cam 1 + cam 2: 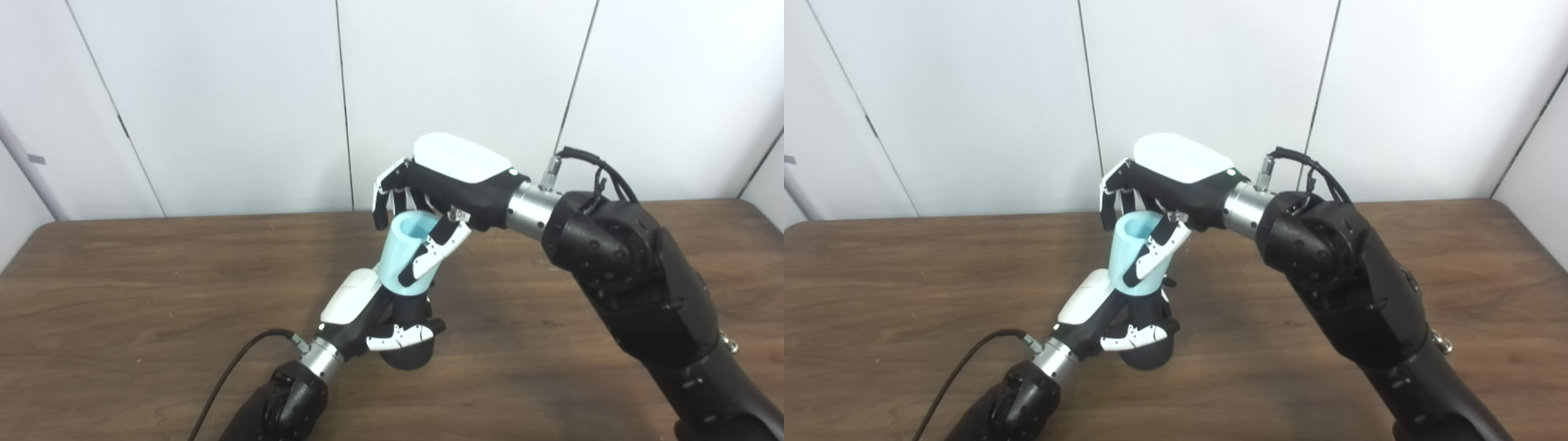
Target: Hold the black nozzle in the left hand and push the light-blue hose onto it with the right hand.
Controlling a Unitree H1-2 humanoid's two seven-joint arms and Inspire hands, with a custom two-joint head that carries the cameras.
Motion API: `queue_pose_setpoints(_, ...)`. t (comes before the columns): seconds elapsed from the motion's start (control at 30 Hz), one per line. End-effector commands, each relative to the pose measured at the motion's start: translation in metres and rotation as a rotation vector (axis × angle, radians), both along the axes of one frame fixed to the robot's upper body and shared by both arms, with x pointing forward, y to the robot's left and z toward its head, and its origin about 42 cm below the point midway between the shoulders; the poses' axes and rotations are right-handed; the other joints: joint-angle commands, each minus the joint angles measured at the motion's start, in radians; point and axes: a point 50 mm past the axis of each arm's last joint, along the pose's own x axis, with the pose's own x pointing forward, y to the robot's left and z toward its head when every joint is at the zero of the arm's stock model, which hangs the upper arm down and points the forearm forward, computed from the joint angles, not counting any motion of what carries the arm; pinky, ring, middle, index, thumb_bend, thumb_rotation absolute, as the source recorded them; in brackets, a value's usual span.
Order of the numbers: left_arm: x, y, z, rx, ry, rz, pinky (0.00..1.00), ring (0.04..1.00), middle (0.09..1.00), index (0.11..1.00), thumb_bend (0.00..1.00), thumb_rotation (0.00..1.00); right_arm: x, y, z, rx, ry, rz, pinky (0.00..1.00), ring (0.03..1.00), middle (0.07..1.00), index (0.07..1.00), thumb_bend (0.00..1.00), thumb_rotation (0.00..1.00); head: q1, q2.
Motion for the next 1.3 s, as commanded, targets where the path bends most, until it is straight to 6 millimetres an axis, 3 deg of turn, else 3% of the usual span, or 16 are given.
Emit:
queue_pose_setpoints(0.0, -0.117, 0.005, -0.141, 0.033, 0.45, 0.047, 1.0, 0.905, 0.741, 0.355, 0.47, 0.78, -0.009, 0.005, 0.036, 0.055, -0.135, 0.027, 0.12, 0.201, 0.302, 0.484, 0.51, 0.13, -0.003, 0.001)
queue_pose_setpoints(0.27, -0.118, 0.004, -0.141, 0.032, 0.449, 0.046, 1.0, 0.905, 0.741, 0.355, 0.47, 0.78, -0.013, 0.014, 0.025, 0.006, -0.11, -0.006, 0.12, 0.208, 0.306, 0.484, 0.51, 0.13, -0.003, 0.007)
queue_pose_setpoints(0.7, -0.118, 0.005, -0.141, 0.031, 0.45, 0.045, 1.0, 0.904, 0.74, 0.352, 0.47, 0.78, -0.011, 0.015, 0.024, -0.019, -0.115, -0.021, 0.13, 0.217, 0.314, 0.484, 0.51, 0.13, -0.004, 0.008)
queue_pose_setpoints(1.27, -0.117, 0.005, -0.141, 0.038, 0.451, 0.045, 1.0, 0.904, 0.741, 0.351, 0.47, 0.78, -0.007, 0.011, 0.043, 0.034, -0.185, -0.002, 0.12, 0.2, 0.305, 0.484, 0.51, 0.13, -0.006, 0.011)
